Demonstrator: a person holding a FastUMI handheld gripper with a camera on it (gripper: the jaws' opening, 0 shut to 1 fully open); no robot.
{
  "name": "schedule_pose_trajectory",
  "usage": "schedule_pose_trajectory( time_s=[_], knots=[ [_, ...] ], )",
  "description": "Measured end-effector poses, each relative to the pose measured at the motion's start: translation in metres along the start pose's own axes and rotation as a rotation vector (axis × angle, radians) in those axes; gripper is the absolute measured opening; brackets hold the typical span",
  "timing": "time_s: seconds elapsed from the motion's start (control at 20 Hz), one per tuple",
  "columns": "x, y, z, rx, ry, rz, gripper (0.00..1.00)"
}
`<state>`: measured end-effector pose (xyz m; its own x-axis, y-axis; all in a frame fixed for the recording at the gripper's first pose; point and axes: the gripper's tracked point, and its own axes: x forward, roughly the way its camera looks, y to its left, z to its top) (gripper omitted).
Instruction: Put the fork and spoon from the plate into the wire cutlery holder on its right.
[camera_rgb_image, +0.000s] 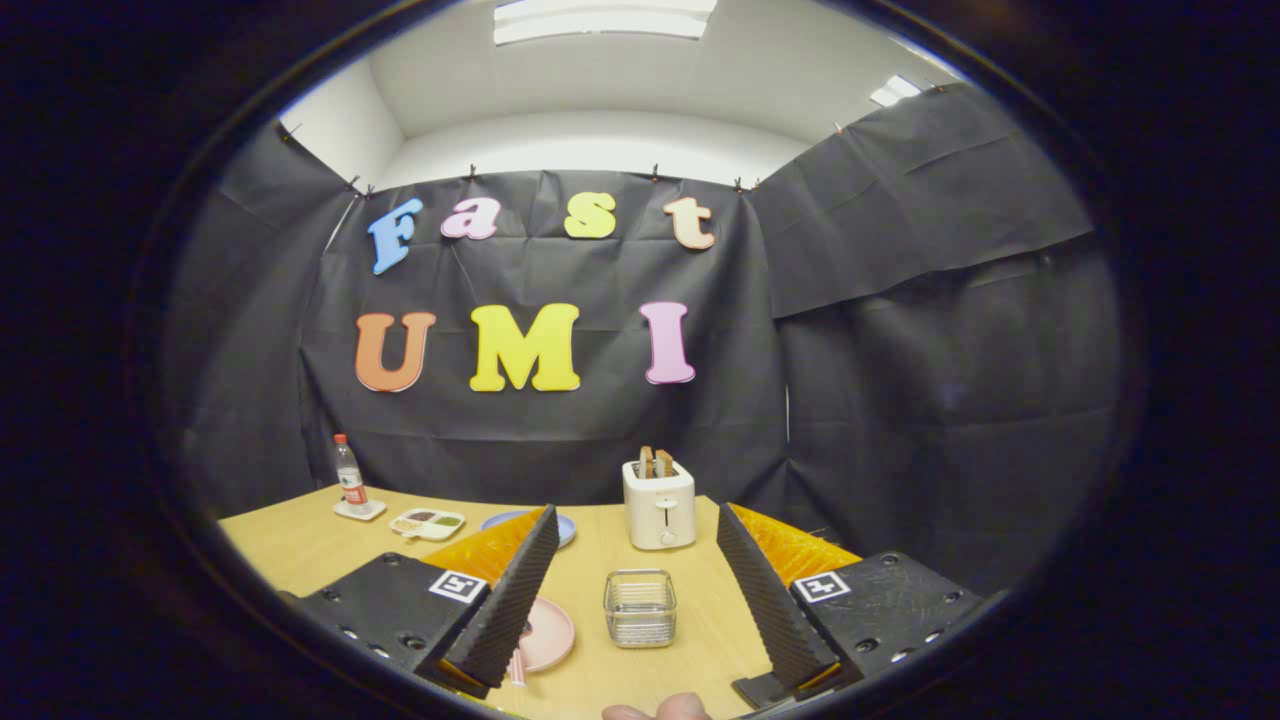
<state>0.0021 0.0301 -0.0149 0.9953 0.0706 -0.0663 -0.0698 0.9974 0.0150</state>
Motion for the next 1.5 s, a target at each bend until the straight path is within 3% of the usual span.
schedule_pose_trajectory(
  time_s=[0.45, 0.75, 1.05, 1.3, 1.5],
  knots=[
    [-0.005, 0.014, -0.014, 0.015, 0.018, 0.041, 0.95],
    [0.004, 0.029, -0.023, 0.025, 0.043, 0.128, 0.96],
    [0.009, 0.038, -0.003, -0.003, 0.063, 0.222, 0.96],
    [0.020, 0.042, 0.011, -0.056, 0.224, 0.287, 0.96],
    [0.034, 0.050, -0.010, -0.138, 0.416, 0.309, 0.96]
  ],
)
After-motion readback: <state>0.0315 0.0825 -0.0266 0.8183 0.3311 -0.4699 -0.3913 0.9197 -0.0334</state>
